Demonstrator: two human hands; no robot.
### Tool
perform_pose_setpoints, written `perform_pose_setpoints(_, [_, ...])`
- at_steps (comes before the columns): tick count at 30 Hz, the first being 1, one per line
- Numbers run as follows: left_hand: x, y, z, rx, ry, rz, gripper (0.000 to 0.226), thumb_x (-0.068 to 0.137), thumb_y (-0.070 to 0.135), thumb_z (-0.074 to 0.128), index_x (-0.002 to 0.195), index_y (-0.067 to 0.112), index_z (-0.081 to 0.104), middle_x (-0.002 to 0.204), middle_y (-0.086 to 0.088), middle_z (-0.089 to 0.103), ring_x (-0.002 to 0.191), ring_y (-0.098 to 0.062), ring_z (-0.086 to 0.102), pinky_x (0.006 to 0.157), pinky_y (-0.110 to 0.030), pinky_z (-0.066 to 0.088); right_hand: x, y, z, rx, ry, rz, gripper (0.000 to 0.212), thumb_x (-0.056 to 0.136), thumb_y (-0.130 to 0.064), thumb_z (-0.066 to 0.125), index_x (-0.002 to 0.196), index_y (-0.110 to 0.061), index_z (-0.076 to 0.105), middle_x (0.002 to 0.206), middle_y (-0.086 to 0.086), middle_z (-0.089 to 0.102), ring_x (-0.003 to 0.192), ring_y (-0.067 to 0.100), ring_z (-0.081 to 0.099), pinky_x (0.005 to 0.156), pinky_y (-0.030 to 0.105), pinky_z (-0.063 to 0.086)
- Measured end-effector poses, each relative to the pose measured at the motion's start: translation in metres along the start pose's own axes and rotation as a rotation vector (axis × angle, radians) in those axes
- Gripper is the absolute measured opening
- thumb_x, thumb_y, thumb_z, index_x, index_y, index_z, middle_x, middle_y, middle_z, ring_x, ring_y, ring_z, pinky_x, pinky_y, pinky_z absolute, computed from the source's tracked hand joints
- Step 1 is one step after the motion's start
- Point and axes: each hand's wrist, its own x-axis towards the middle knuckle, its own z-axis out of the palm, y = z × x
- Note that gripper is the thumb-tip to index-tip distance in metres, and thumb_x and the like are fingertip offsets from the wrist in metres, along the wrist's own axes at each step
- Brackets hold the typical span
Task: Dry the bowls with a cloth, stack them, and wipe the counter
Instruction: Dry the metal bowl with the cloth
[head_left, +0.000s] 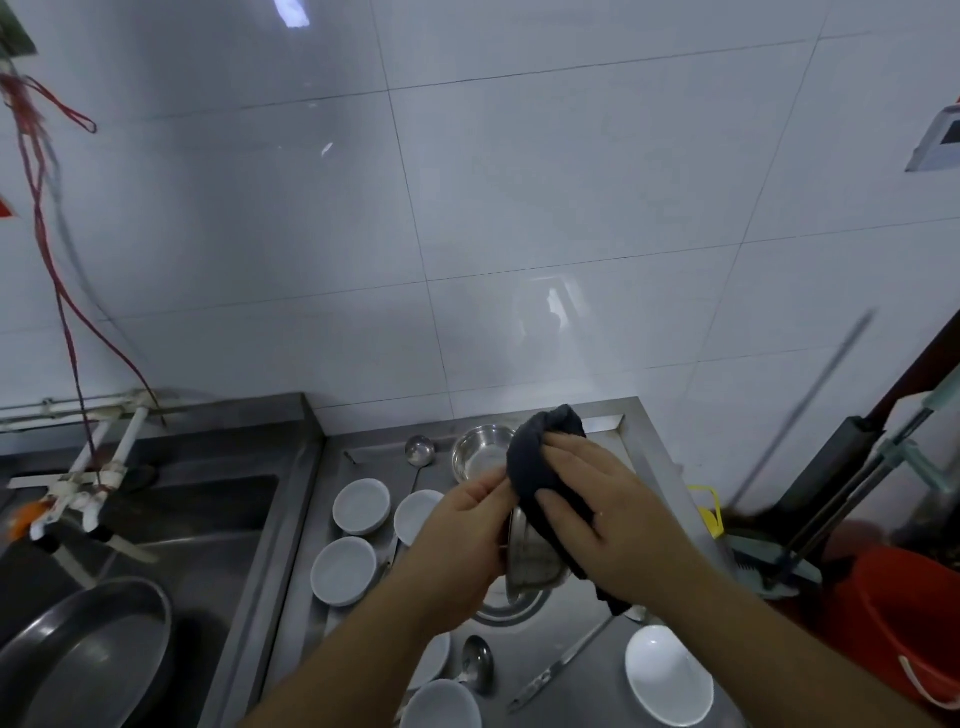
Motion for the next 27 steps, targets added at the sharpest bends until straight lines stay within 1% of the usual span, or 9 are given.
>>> perform_pose_setpoints(2, [-0.001,-0.001,-0.003,0.047,-0.011,0.008,0.036,0.107,0.039,0.055,0.133,0.02,0.071,0.126,-0.024,0.072,0.116,-0.043,0.071,0.092,-0.054,0.061,0.007,0.006,-0.004,0.015,0.042,0.089,0.032,0.1,-0.031,0.054,0.131,-0.032,0.063,0.118,-0.034,0.064,0.112,-0.009,0.059,0.094,0.006,0.042])
perform_pose_setpoints(4, [-0.002,-0.001,-0.004,0.095,-0.032,0.037,0.035,0.109,0.037,0.052,0.135,0.023,0.07,0.124,-0.021,0.074,0.113,-0.039,0.073,0.088,-0.045,0.062,0.017,0.013,-0.011,0.127,0.103,0.265,0.021,0.098,-0.034,0.054,0.113,-0.041,0.067,0.096,-0.033,0.069,0.091,-0.007,0.063,0.077,0.005,0.043])
perform_pose_setpoints(8, [-0.003,0.009,0.0,0.102,-0.045,0.108,0.041,0.101,0.045,0.06,0.137,0.026,0.07,0.122,-0.02,0.075,0.113,-0.038,0.073,0.089,-0.043,0.062,0.031,0.032,-0.022,0.605,0.224,0.602,0.021,0.093,-0.036,0.056,0.093,-0.027,0.075,0.084,-0.007,0.072,0.077,-0.002,0.064,0.071,0.008,0.048])
perform_pose_setpoints(11, [-0.002,0.017,0.0,0.047,-0.07,0.139,0.042,0.102,0.042,0.06,0.138,0.024,0.069,0.125,-0.021,0.074,0.113,-0.036,0.073,0.09,-0.045,0.062,0.027,0.041,-0.017,0.869,0.328,0.806,0.025,0.097,-0.036,0.059,0.083,-0.031,0.079,0.083,-0.011,0.072,0.077,0.002,0.067,0.071,0.021,0.053])
perform_pose_setpoints(13, [0.0,0.021,0.001,-0.025,-0.068,0.162,0.036,0.105,0.035,0.058,0.136,0.021,0.071,0.124,-0.021,0.074,0.111,-0.034,0.075,0.088,-0.044,0.063,0.024,0.042,-0.006,1.1,0.424,0.97,0.023,0.098,-0.037,0.062,0.09,-0.027,0.082,0.087,-0.003,0.076,0.083,0.011,0.073,0.068,0.025,0.056])
perform_pose_setpoints(17, [0.013,0.026,0.005,-0.168,-0.004,0.208,0.034,0.104,0.025,0.056,0.133,0.018,0.072,0.128,-0.02,0.074,0.116,-0.031,0.074,0.087,-0.039,0.063,0.02,0.025,0.027,1.307,0.484,1.217,0.047,0.101,-0.045,0.059,0.126,-0.007,0.07,0.113,0.011,0.076,0.107,0.028,0.073,0.09,0.04,0.056])
perform_pose_setpoints(20, [0.024,0.026,0.008,-0.153,0.119,0.236,0.033,0.1,0.028,0.058,0.128,0.025,0.076,0.13,-0.015,0.074,0.12,-0.031,0.072,0.091,-0.038,0.063,0.016,0.009,0.045,1.389,0.42,1.284,0.052,0.101,-0.044,0.058,0.128,-0.001,0.069,0.119,0.022,0.076,0.108,0.037,0.075,0.094,0.048,0.059])
perform_pose_setpoints(24, [0.029,0.018,0.017,0.033,0.265,0.29,0.032,0.098,0.039,0.058,0.124,0.039,0.076,0.127,-0.003,0.076,0.12,-0.026,0.072,0.102,-0.045,0.058,0.019,-0.009,0.05,1.484,0.36,1.277,0.045,0.105,-0.04,0.048,0.12,-0.004,0.071,0.104,0.02,0.08,0.088,0.033,0.079,0.072,0.039,0.062])
perform_pose_setpoints(27, [0.027,0.016,0.024,0.157,0.27,0.325,0.03,0.101,0.041,0.055,0.123,0.047,0.074,0.123,0.007,0.078,0.115,-0.017,0.074,0.094,-0.03,0.061,0.023,-0.024,0.051,1.499,0.384,1.279,0.05,0.107,-0.044,0.043,0.126,-0.007,0.07,0.111,0.02,0.078,0.105,0.035,0.073,0.081,0.044,0.057])
